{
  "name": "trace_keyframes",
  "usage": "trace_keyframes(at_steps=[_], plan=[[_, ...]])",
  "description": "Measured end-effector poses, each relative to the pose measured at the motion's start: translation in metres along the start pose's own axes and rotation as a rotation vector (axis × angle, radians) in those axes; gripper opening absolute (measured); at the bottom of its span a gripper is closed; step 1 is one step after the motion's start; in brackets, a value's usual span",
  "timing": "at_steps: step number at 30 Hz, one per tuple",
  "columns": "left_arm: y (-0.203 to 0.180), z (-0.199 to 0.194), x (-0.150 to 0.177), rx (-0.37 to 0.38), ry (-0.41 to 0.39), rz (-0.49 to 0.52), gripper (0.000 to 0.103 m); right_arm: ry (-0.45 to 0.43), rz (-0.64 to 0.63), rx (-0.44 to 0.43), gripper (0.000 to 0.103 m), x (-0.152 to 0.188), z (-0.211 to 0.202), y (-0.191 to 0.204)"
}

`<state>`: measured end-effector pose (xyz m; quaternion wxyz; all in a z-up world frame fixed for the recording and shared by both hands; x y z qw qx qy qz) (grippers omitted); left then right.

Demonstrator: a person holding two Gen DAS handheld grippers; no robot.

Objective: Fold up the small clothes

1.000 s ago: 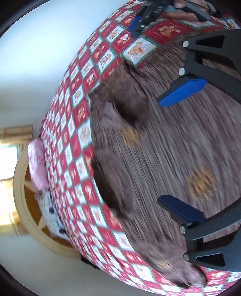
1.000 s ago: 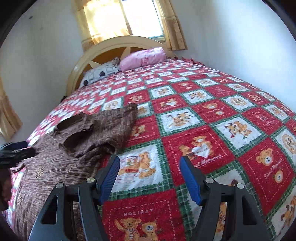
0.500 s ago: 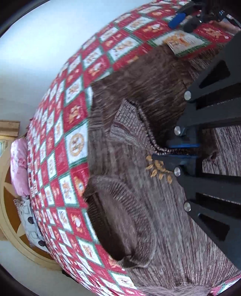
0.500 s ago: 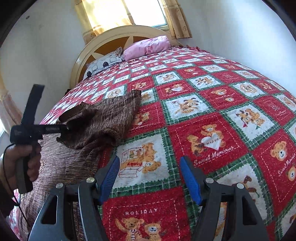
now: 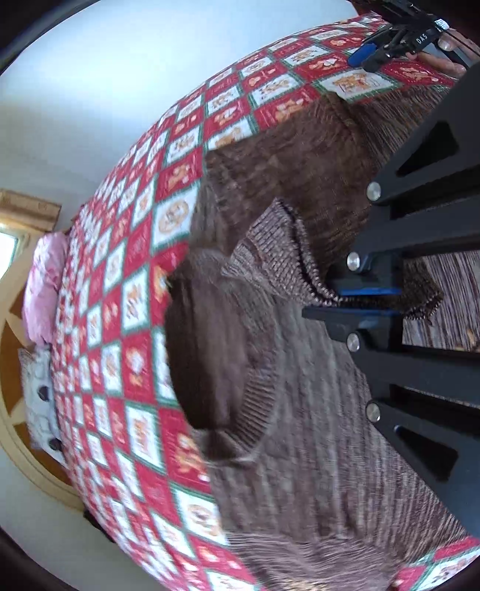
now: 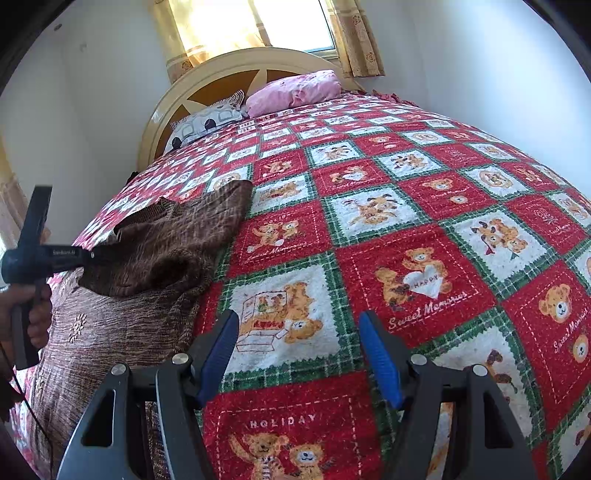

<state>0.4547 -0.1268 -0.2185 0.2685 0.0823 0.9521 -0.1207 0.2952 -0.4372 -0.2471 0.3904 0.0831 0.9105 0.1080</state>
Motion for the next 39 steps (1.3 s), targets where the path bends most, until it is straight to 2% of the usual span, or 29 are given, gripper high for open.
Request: trace_keyframes(at_steps=[7,10,15,17,18,19,22,27,29,31,32,33,35,39], plan=[[0.023,0.002,0.01,0.027,0.021,-0.081,0.005,0.003,0.0,0.001,0.069,0.0,0.001,-0.001],[0.026,0.008,0.012,0.029,0.04,-0.106,0.01,0.008,-0.004,0.004,0.07,0.001,0.002,0.0],[0.044,0.01,0.01,0.041,0.012,-0.198,0.016,0.007,-0.001,0.0,0.07,0.001,0.003,0.0],[0.056,0.004,0.009,0.003,-0.017,-0.238,0.021,0.007,-0.002,0.001,0.07,0.001,0.003,0.0],[0.062,0.001,0.01,-0.034,-0.033,-0.247,0.028,0.008,-0.002,0.001,0.07,0.001,0.003,0.0],[0.069,-0.003,0.011,-0.081,-0.048,-0.257,0.04,0.009,-0.003,0.001,0.07,0.001,0.003,0.0],[0.08,-0.01,0.014,-0.143,-0.079,-0.275,0.061,0.011,-0.005,0.0,0.071,0.002,0.004,0.0],[0.071,-0.012,0.021,-0.169,-0.086,-0.208,0.064,0.015,-0.005,-0.006,0.073,0.003,0.005,0.001],[0.059,-0.007,0.025,-0.246,-0.066,-0.103,0.073,0.015,-0.004,-0.009,0.073,0.003,0.005,0.001],[0.052,0.0,0.03,-0.282,-0.056,-0.041,0.077,0.015,0.0,-0.013,0.073,0.002,0.005,0.001],[0.051,-0.001,0.032,-0.309,-0.101,-0.018,0.079,0.013,0.003,-0.015,0.073,0.002,0.004,0.001],[0.053,-0.002,0.033,-0.32,-0.114,-0.018,0.084,-0.003,0.005,-0.003,0.073,0.002,0.0,0.0],[0.061,-0.002,0.034,-0.271,-0.119,-0.058,0.085,-0.041,-0.012,0.037,0.073,-0.004,-0.011,0.003],[0.067,-0.002,0.035,-0.221,-0.128,-0.081,0.094,-0.092,-0.125,-0.01,0.073,-0.028,-0.023,0.048]])
Point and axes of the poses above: each gripper's, at about its wrist camera, not at the fingertips, and z roughly the way its jaws point, y to its left, x to its underside, the point moved 7 cm from there along z, roughly the way its jaws point, and after that the axes turned 2 degrees about -x, right-handed, at the moved point
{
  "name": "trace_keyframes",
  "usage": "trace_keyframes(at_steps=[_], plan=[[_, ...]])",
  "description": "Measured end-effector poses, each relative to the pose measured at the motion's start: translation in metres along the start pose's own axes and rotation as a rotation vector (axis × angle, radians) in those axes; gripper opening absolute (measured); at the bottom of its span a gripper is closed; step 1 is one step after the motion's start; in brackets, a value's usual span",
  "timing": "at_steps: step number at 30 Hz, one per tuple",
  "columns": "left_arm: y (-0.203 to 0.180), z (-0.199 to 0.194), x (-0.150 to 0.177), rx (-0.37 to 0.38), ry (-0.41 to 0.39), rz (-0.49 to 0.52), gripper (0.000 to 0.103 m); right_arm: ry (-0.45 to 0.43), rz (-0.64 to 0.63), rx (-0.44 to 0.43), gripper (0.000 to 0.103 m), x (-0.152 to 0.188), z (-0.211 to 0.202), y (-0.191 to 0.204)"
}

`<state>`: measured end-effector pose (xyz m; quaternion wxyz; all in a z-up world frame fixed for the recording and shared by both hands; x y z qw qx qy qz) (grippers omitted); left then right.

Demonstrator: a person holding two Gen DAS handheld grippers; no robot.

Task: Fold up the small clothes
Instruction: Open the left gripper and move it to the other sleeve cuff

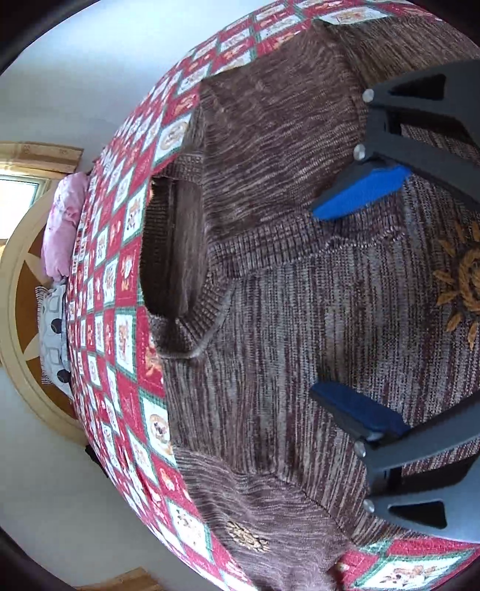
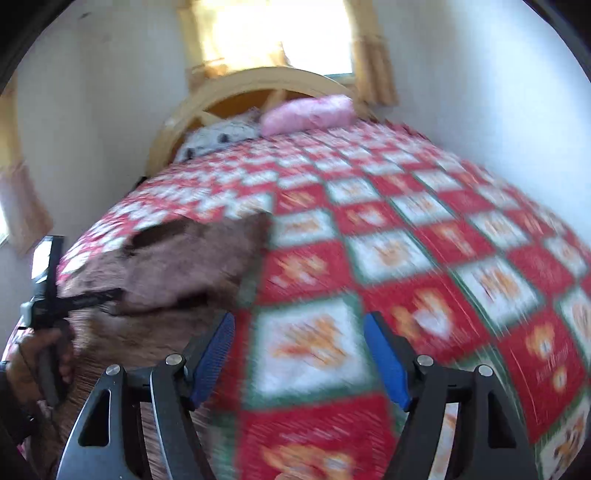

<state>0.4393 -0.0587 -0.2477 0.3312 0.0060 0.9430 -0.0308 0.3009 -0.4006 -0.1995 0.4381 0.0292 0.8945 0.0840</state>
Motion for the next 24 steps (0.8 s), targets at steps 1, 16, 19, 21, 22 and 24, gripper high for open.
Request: trace_keyframes(at_steps=[1,16,19,21,22,24], plan=[[-0.002,-0.001,0.002,-0.005,-0.002,0.007,0.096,-0.001,-0.039,-0.025,0.073,-0.01,0.004,0.018],[-0.008,-0.002,0.006,0.06,-0.009,-0.027,0.103,0.252,-0.069,-0.13,0.073,0.004,0.114,0.088],[-0.007,-0.005,0.006,0.074,-0.009,-0.029,0.103,0.24,-0.132,-0.076,0.074,0.011,0.118,0.095],[-0.004,-0.01,0.008,0.093,-0.009,-0.031,0.103,0.25,-0.183,-0.04,0.079,0.013,0.121,0.1],[-0.001,-0.013,0.009,0.099,-0.004,-0.033,0.103,0.252,-0.205,-0.028,0.08,0.014,0.122,0.102],[0.016,-0.023,0.015,0.092,-0.005,-0.057,0.103,0.25,-0.199,-0.034,0.081,0.014,0.121,0.099]])
Point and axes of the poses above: each gripper's, at about its wrist camera, not at the fingertips, and z roughly the way its jaws point, y to its left, x to its underside, the point moved 7 cm from there along z, roughly the way its jaws point, and after that the axes turned 2 degrees about -x, right-handed, at the moved point
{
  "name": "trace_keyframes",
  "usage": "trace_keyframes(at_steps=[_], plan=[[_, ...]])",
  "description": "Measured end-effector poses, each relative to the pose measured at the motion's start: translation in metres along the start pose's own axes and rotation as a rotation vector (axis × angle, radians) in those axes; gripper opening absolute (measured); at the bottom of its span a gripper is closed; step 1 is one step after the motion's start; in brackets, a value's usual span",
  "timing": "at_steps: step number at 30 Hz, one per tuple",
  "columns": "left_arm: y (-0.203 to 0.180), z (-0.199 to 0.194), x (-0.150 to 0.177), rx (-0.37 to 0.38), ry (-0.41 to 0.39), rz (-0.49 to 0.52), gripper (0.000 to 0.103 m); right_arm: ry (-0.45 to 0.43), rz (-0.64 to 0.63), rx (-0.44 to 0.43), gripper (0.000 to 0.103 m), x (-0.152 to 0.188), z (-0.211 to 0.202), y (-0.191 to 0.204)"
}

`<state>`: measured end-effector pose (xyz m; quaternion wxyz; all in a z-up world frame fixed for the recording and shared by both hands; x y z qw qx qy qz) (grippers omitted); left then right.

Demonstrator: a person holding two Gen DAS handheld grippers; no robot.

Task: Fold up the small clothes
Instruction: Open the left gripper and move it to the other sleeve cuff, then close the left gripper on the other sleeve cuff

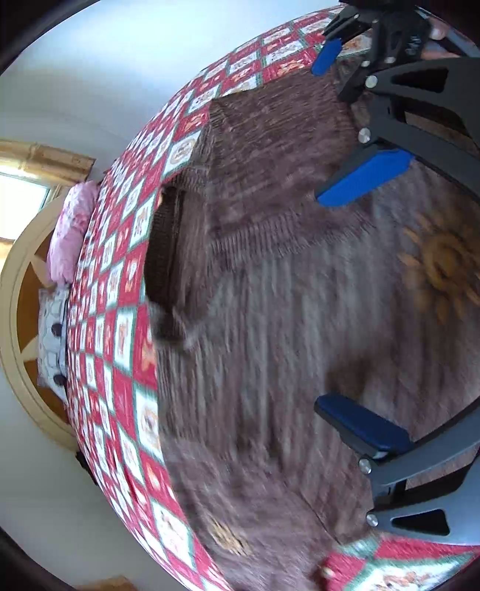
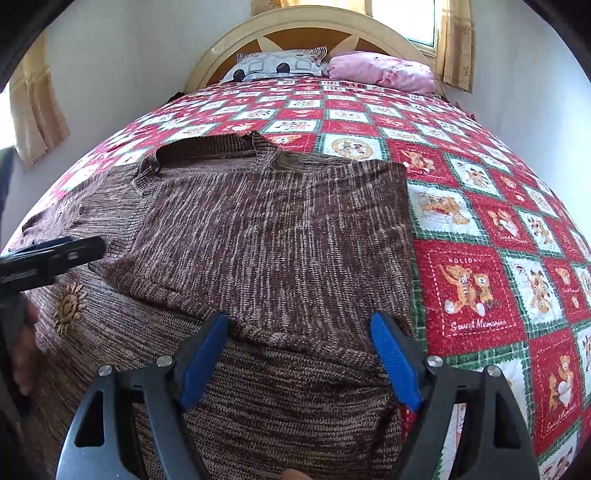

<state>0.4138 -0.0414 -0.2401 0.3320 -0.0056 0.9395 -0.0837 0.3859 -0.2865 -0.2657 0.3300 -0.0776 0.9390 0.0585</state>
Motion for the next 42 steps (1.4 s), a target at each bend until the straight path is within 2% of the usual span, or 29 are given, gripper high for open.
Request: trace_keyframes(at_steps=[4,8,12,14,16,20,23,25,27,29,38,39,41,42], plan=[[0.045,-0.023,0.004,-0.024,-0.022,-0.044,0.103,-0.01,0.013,-0.015,0.081,0.001,-0.002,-0.003],[0.106,-0.047,0.003,-0.122,-0.045,-0.105,0.103,-0.011,0.002,-0.001,0.081,0.001,-0.001,0.0],[0.176,-0.067,0.003,-0.243,-0.07,-0.208,0.103,-0.014,0.002,0.0,0.081,0.001,-0.001,0.0],[0.217,-0.074,0.005,-0.309,-0.078,-0.288,0.103,-0.016,0.0,0.003,0.081,0.002,-0.002,0.0],[0.248,-0.077,0.011,-0.339,-0.068,-0.389,0.103,-0.017,-0.001,0.004,0.081,0.001,-0.002,0.0],[0.297,-0.081,0.031,-0.286,-0.062,-0.639,0.099,-0.018,-0.002,0.006,0.081,0.001,-0.002,0.0],[0.309,-0.078,0.03,-0.261,-0.063,-0.7,0.09,-0.019,-0.006,0.012,0.081,0.001,-0.002,0.001],[0.309,-0.075,0.025,-0.26,-0.066,-0.692,0.075,-0.02,-0.006,0.013,0.081,0.001,-0.003,0.001],[0.306,-0.065,0.021,-0.242,-0.045,-0.689,0.071,-0.021,-0.006,0.013,0.081,0.001,-0.003,0.001],[0.309,-0.058,0.022,-0.237,-0.031,-0.702,0.07,-0.021,-0.006,0.012,0.081,0.001,-0.003,0.001],[0.32,-0.048,0.007,-0.319,-0.06,-0.662,0.069,-0.024,0.0,0.005,0.081,0.001,-0.004,0.0],[0.321,-0.048,0.005,-0.327,-0.063,-0.653,0.064,-0.025,0.0,0.005,0.081,0.001,-0.004,0.0],[0.323,-0.045,0.003,-0.35,-0.061,-0.63,0.042,-0.026,0.001,0.004,0.081,0.001,-0.005,0.0],[0.326,-0.044,0.003,-0.35,-0.064,-0.634,0.021,-0.026,0.001,0.003,0.081,0.001,-0.005,0.0]])
Point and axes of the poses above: each gripper's, at about its wrist camera, not at the fingertips, and z roughly the way its jaws point, y to its left, x to its underside, the point moved 7 cm from there along z, roughly the way its jaws point, and after that the axes turned 2 degrees about -x, right-handed, at the moved point
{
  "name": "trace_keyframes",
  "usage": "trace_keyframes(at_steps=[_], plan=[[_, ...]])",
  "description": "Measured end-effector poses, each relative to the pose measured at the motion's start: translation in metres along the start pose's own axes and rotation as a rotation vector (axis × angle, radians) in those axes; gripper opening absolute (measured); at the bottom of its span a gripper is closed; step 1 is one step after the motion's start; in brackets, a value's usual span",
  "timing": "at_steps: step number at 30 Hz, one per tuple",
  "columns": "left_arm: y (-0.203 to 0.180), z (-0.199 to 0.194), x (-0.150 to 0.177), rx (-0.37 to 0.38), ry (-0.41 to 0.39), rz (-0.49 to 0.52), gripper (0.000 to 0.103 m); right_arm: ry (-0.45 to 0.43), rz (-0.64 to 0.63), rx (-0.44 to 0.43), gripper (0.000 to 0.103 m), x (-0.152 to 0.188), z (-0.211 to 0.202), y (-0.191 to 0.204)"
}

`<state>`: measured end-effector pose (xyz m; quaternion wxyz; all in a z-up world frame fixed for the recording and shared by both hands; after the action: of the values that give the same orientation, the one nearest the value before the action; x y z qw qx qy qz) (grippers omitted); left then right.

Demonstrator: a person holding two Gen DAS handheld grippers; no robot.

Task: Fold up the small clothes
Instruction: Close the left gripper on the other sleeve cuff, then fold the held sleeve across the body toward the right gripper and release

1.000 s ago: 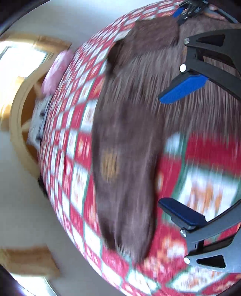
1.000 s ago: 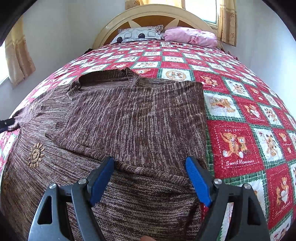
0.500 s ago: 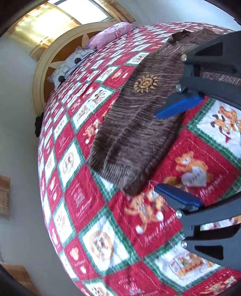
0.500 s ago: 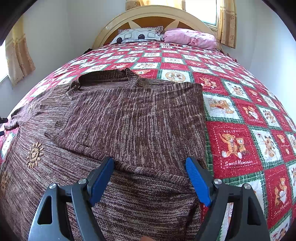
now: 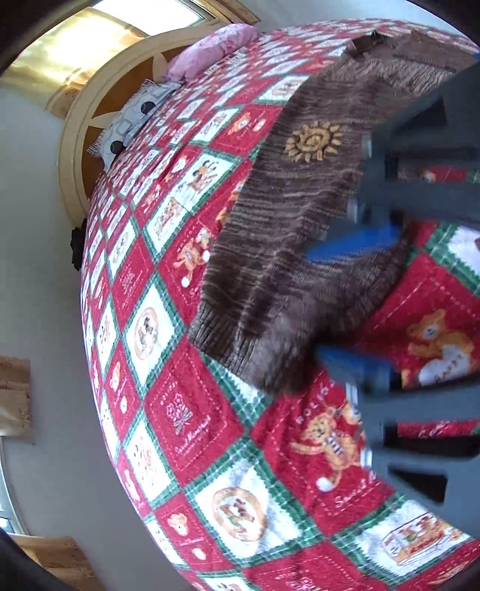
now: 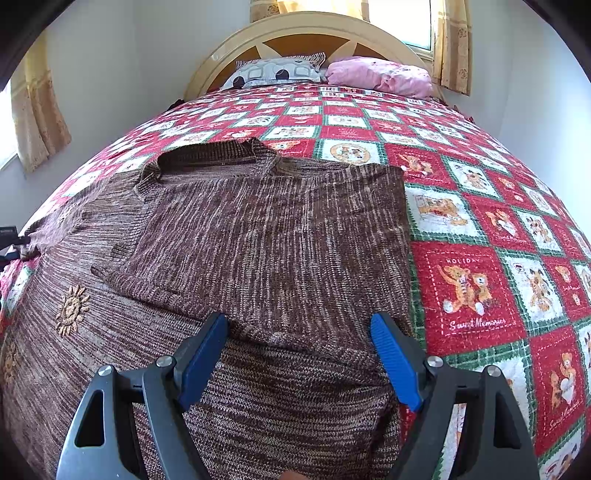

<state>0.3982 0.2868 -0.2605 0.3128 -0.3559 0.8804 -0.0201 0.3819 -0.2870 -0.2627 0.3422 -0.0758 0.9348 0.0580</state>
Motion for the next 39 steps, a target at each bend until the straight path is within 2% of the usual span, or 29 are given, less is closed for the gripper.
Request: trace_keyframes(at_steps=[1,3,6,12,17,23,30,39], plan=[[0.001,0.001,-0.001,0.01,0.002,-0.008,0.01,0.0,0.0,0.001,0.081,0.0,0.0,0.0],[0.006,0.004,-0.003,0.063,0.018,-0.048,0.009,0.0,0.0,0.0,0.081,0.0,0.0,0.0],[0.009,0.002,-0.005,0.101,0.027,-0.078,0.008,0.0,-0.001,0.001,0.081,0.0,0.0,0.0],[0.0,-0.007,-0.011,0.135,-0.005,-0.063,0.007,0.0,-0.002,0.001,0.081,0.001,0.0,-0.001],[-0.025,-0.029,-0.018,0.192,-0.055,-0.001,0.007,-0.001,-0.001,0.001,0.081,0.001,0.0,-0.001],[-0.081,-0.061,-0.025,0.276,-0.111,0.097,0.007,-0.002,0.0,-0.001,0.081,0.0,-0.001,-0.001],[-0.149,-0.095,-0.012,0.389,-0.132,0.209,0.007,-0.009,0.008,-0.012,0.081,0.0,-0.001,-0.002],[-0.224,-0.114,0.028,0.509,-0.08,0.295,0.007,-0.021,0.026,-0.036,0.081,-0.001,-0.002,-0.004]])
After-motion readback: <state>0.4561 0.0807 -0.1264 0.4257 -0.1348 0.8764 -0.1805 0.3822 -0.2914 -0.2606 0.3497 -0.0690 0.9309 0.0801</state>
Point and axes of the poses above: each gripper's, at about its wrist camera, not at the fingertips, and z roughly the way its jaws point, y to its left, x to its underside, the point moved 7 cm from there along z, roughly the way its jaws point, and after that the axes turned 2 degrees about -x, right-handed, at the moved point
